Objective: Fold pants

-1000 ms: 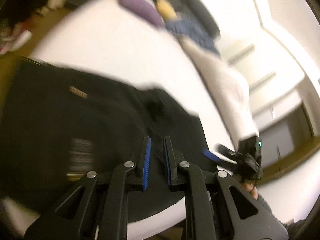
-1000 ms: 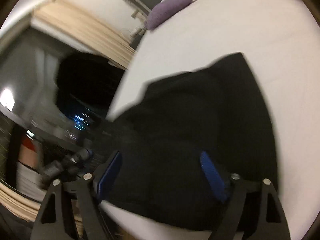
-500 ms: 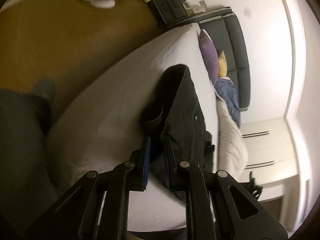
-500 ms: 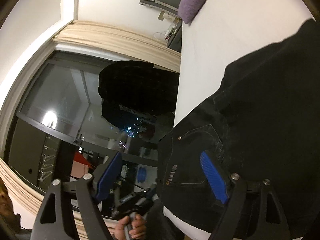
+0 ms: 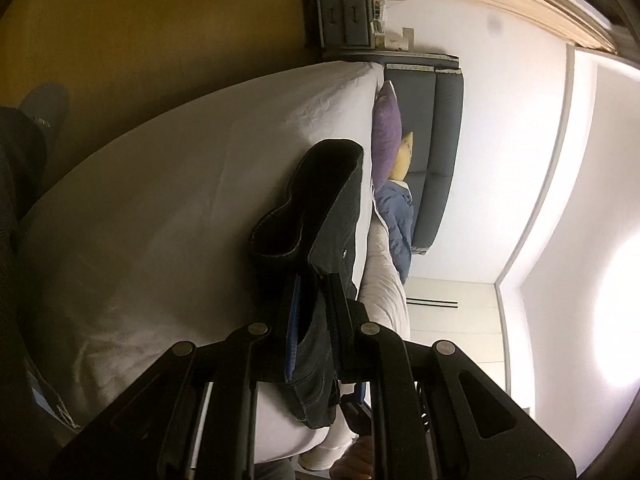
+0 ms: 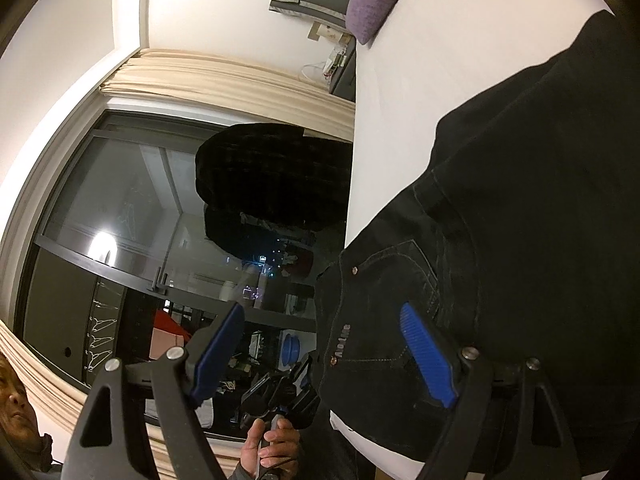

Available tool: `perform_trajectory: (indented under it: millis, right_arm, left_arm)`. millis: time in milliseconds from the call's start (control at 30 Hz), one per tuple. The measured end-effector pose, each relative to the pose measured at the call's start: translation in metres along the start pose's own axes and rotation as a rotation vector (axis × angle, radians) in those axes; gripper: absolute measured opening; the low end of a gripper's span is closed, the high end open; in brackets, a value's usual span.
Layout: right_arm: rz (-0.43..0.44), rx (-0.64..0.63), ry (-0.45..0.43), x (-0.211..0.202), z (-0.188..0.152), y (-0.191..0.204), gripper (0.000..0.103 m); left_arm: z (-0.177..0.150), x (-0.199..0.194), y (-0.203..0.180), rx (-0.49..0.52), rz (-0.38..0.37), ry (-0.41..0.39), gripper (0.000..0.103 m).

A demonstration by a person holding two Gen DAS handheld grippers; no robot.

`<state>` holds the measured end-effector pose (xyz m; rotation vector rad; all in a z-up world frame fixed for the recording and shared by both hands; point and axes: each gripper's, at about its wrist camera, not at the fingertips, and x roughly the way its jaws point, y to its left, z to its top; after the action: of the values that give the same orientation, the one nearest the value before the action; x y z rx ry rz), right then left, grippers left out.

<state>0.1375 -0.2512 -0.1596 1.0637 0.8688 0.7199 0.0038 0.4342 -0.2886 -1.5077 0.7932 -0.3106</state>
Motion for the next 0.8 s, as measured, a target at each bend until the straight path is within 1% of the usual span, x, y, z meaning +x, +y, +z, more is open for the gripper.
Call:
perform_trajectory:
  millis: [67, 100, 167, 200, 233, 267, 300, 333, 367, 400, 567, 667, 700, 733, 767, 800]
  right_arm:
    - [0.000, 0.002, 0.002, 0.001, -0.002, -0.001, 0.084]
    - [0.001, 0.004, 0.002, 0.001, -0.003, -0.001, 0.084]
    - [0.004, 0.007, 0.002, 0.001, -0.003, -0.002, 0.084]
    - [0.004, 0.008, 0.003, 0.001, -0.003, -0.002, 0.084]
    - [0.003, 0.007, 0.005, 0.001, -0.005, -0.001, 0.084]
    - [0.001, 0.005, 0.007, 0.002, -0.005, -0.001, 0.084]
    - [0.000, 0.003, 0.009, 0.003, -0.006, -0.001, 0.084]
    - [0.000, 0.002, 0.011, 0.004, -0.008, -0.001, 0.084]
    - [-0.001, 0.002, 0.012, 0.005, -0.008, 0.000, 0.084]
    - [-0.002, 0.001, 0.014, 0.006, -0.007, 0.000, 0.084]
    - [-0.011, -0.009, 0.031, 0.014, -0.007, 0.001, 0.084]
    - [-0.010, -0.008, 0.034, 0.015, -0.006, 0.002, 0.084]
    - [-0.009, -0.006, 0.033, 0.015, -0.006, 0.002, 0.084]
    - [-0.009, -0.005, 0.033, 0.016, -0.005, 0.001, 0.084]
    - [-0.011, -0.007, 0.034, 0.016, -0.004, 0.001, 0.084]
    - [-0.014, -0.012, 0.036, 0.017, -0.002, 0.002, 0.084]
  left_arm:
    - [0.002, 0.000, 0.005, -0.017, -0.022, -0.001, 0.012]
    - [0.004, -0.001, 0.009, -0.045, -0.050, 0.000, 0.013]
    - [0.002, -0.011, 0.014, -0.085, -0.093, -0.014, 0.023]
    - [0.002, -0.015, 0.016, -0.090, -0.099, -0.029, 0.039]
    - [0.003, -0.019, 0.017, -0.087, -0.104, -0.044, 0.063]
    - [0.004, -0.024, 0.016, -0.081, -0.104, -0.063, 0.070]
    - [0.004, -0.029, 0.015, -0.066, -0.080, -0.085, 0.076]
    - [0.004, -0.030, 0.015, -0.056, -0.075, -0.084, 0.076]
    - [0.004, -0.029, 0.015, -0.048, -0.061, -0.067, 0.076]
    - [0.002, -0.029, 0.014, -0.045, -0.037, -0.053, 0.076]
    - [0.000, -0.028, 0.010, -0.004, -0.034, -0.036, 0.076]
    - [0.005, -0.012, 0.003, 0.024, -0.046, -0.015, 0.076]
    - [0.004, -0.006, 0.000, 0.044, -0.039, 0.000, 0.075]
    - [0.007, 0.010, -0.008, 0.052, -0.034, 0.012, 0.070]
    - [0.005, 0.016, -0.013, 0.064, -0.026, 0.027, 0.067]
    - [0.003, 0.024, -0.016, 0.090, -0.012, 0.044, 0.061]
